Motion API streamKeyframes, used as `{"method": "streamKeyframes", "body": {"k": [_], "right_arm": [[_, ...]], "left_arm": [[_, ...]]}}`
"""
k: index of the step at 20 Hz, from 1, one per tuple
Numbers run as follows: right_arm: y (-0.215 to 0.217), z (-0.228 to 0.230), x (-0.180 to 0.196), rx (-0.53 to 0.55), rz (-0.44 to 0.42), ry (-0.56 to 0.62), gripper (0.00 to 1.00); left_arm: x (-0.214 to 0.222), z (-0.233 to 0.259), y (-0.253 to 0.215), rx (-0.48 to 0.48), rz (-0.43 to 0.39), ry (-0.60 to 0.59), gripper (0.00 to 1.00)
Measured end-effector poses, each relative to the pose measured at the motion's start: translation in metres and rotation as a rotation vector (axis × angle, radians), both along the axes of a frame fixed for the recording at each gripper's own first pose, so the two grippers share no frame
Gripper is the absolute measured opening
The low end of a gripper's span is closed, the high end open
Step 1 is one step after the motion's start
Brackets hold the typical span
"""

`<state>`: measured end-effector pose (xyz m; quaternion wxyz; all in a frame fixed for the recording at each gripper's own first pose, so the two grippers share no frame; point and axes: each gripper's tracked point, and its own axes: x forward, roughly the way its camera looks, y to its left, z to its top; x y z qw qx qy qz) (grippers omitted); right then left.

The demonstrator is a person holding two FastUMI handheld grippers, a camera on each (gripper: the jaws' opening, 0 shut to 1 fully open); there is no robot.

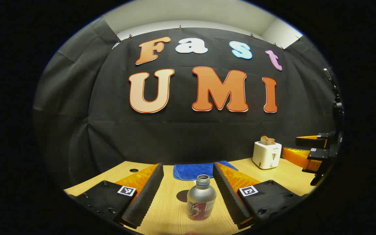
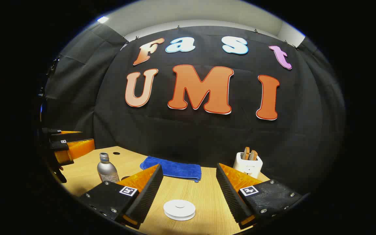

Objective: Open the teacup lid with one hand, grasp the water bottle and pour water into the teacup with the other hand; after pouring, place the water bottle on the coaster and then close the teacup lid.

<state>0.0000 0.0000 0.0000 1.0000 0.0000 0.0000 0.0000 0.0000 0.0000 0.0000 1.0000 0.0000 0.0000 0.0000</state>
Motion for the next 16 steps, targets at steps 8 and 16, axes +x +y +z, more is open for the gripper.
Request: {"method": "streamKeyframes", "body": {"k": [8,16], "right_arm": [[0.002,-0.005,0.000,-0.002,0.003,0.030,0.98],[0.007,-0.020,0.004,-0.027,0.012,0.070,0.95]], "left_arm": [[-0.004,-0.004,0.000,0.004,-0.005,0.017,0.97],[-0.007,-0.005,0.006,0.026,0.009,0.021,0.99]]}}
